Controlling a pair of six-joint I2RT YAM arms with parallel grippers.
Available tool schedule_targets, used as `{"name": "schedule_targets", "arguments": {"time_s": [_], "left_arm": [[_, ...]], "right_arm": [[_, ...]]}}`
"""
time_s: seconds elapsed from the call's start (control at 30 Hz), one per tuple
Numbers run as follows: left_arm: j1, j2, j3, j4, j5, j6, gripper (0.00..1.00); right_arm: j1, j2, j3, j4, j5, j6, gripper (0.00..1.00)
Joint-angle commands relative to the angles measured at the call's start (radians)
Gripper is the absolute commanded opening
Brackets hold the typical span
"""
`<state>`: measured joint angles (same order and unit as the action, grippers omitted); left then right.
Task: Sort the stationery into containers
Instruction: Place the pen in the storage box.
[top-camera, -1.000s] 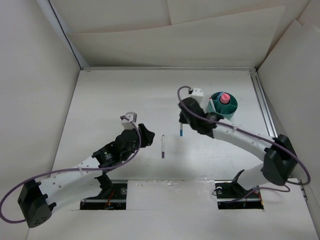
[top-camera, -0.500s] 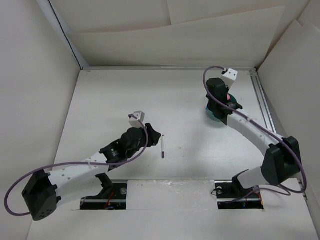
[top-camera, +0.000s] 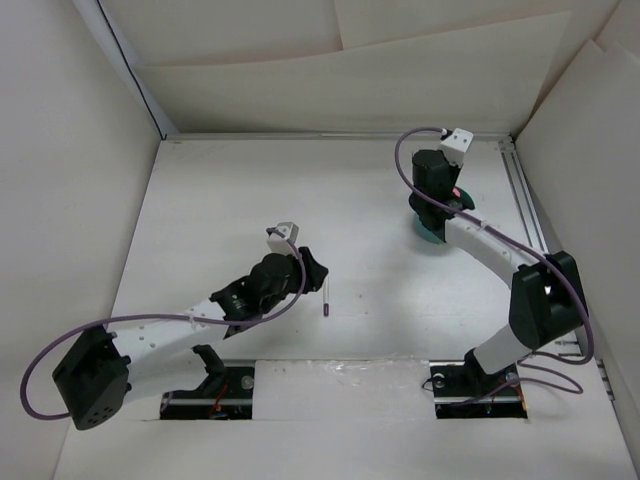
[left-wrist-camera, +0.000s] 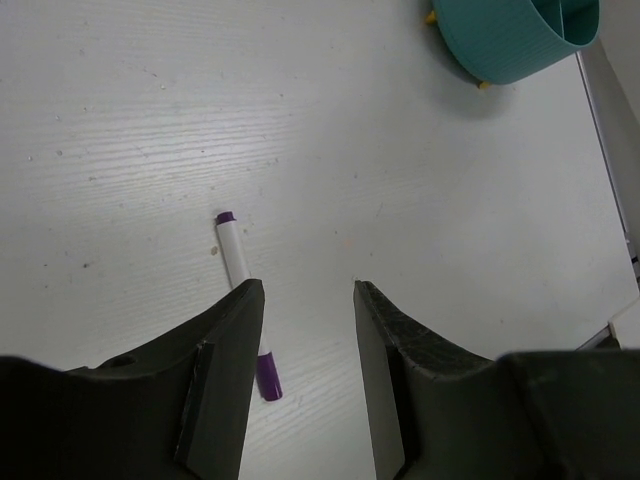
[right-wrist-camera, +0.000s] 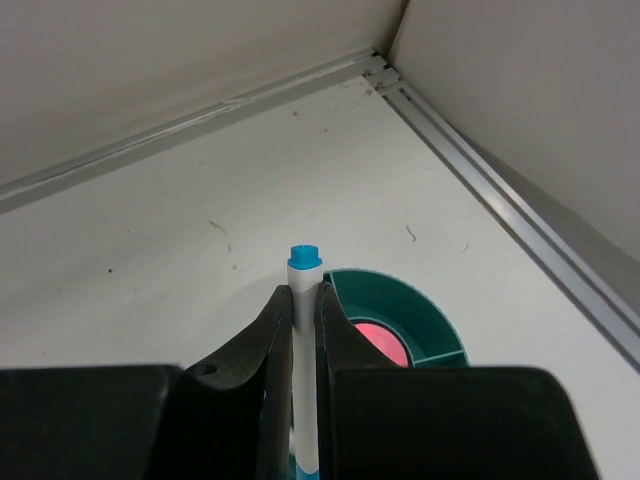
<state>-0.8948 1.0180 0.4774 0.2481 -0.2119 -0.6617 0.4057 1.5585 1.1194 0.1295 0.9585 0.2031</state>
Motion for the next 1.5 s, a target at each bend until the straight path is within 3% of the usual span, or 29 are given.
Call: {"name": "schedule_targets", "arguments": {"time_s": [0.0,0.77,1.47], "left_arm": [[0.004,0.01,-0.002,0.053,0.009,0.027,0.38],[0.004,0.056,-0.02,0.131,0.046,0.027,0.38],[0.004,0.056,-0.029,0.131,0.046,0.036,0.38]], "right_arm": [[-0.007,-0.014,0.019,0.142,0.063,-0.093,0.0],[0.031,0.137,-0.004,0.24,0.115,-0.195,0.0],[0.059,0.209,0.005,0.24,0.21,-0.186,0.0]]}}
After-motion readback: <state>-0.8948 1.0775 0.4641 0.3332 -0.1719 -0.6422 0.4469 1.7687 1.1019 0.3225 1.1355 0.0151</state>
